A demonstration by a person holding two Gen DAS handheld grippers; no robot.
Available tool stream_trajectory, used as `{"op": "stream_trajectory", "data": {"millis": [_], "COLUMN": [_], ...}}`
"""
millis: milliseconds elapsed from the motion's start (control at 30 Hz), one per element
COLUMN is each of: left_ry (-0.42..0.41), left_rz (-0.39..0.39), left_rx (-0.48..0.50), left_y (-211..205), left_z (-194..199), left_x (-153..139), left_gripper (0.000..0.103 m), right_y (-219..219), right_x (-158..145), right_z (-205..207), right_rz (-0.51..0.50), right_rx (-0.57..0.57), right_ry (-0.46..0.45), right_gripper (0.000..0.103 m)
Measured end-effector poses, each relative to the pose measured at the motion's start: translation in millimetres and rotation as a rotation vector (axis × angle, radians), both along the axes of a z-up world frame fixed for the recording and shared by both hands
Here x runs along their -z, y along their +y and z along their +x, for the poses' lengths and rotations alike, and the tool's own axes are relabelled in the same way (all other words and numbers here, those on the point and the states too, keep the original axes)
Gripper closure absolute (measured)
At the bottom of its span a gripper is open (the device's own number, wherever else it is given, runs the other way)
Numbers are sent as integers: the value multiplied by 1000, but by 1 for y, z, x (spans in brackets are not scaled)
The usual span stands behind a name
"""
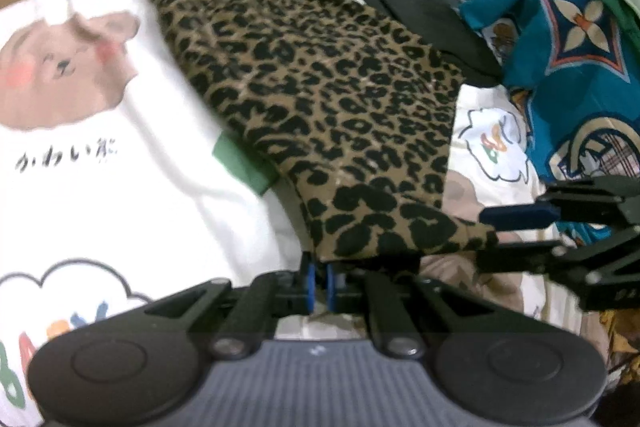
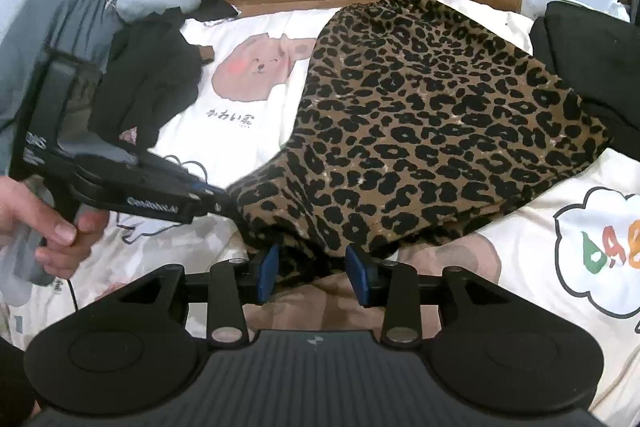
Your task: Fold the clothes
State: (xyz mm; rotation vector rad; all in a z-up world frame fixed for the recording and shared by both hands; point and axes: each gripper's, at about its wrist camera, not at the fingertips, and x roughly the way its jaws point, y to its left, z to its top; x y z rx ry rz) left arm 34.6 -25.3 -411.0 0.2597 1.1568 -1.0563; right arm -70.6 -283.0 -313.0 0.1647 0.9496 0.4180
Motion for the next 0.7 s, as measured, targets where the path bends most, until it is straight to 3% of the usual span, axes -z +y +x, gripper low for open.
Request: {"op": "stream_trajectory", "data": {"millis": [233,500,700], "left_ry": [121,58,16], "left_rz": [-16,25,-32], "left_rx": [-80,-47,2], "left_y": [16,32,21], "left_z": [17,18,21], "left_x": [15,3,-20], "left_gripper": [98,99,99], "right_y": [-13,11,18], "right_x": [-5,26,20], "right_z": [6,19,19], "right_rz": [104,64,48], "right_rx": [22,-11,-26], "right_ry": [22,69,26], "right_gripper": [59,59,59]}}
